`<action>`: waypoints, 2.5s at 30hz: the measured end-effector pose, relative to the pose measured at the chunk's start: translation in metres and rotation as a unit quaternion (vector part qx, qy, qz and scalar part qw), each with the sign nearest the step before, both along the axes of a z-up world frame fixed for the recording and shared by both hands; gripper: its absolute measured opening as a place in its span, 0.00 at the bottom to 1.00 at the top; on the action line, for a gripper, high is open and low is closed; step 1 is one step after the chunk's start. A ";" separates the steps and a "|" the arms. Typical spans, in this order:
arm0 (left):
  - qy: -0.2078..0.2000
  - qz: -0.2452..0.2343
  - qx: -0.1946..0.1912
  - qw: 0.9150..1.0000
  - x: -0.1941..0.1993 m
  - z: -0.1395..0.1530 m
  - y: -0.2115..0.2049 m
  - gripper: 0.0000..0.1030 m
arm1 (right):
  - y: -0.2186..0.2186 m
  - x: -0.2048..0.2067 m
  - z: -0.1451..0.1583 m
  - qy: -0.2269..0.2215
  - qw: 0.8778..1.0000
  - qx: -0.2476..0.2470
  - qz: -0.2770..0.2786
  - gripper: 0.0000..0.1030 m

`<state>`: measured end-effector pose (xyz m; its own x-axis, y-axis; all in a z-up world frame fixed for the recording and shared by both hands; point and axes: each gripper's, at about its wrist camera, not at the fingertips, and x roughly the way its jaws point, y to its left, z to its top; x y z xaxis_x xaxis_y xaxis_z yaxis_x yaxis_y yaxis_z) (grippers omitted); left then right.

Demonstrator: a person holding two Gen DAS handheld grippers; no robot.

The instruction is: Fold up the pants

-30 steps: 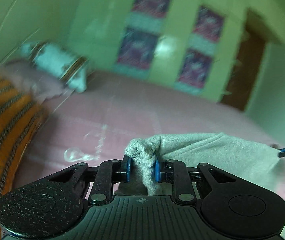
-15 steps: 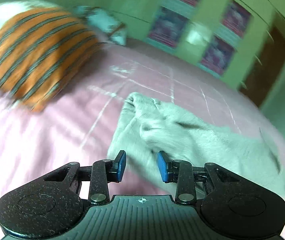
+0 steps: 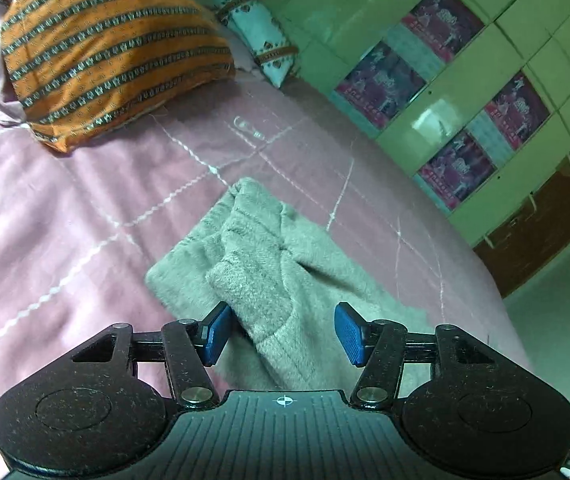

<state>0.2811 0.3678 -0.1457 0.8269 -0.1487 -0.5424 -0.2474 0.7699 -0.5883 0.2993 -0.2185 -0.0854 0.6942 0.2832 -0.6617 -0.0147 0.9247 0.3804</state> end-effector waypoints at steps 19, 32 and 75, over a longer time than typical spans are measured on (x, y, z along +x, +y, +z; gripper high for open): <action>0.066 -0.061 0.074 0.993 0.027 -0.007 0.012 0.24 | -0.008 -0.036 -0.031 0.023 0.999 0.009 0.026 0.00; -0.105 -0.060 0.071 0.990 0.018 0.061 0.010 0.24 | -0.020 -0.055 0.014 -0.087 0.993 0.074 -0.001 0.00; 0.083 -0.129 0.292 0.944 0.001 0.006 -0.184 0.79 | -0.080 -0.039 -0.006 -0.032 0.992 -0.106 -0.057 0.00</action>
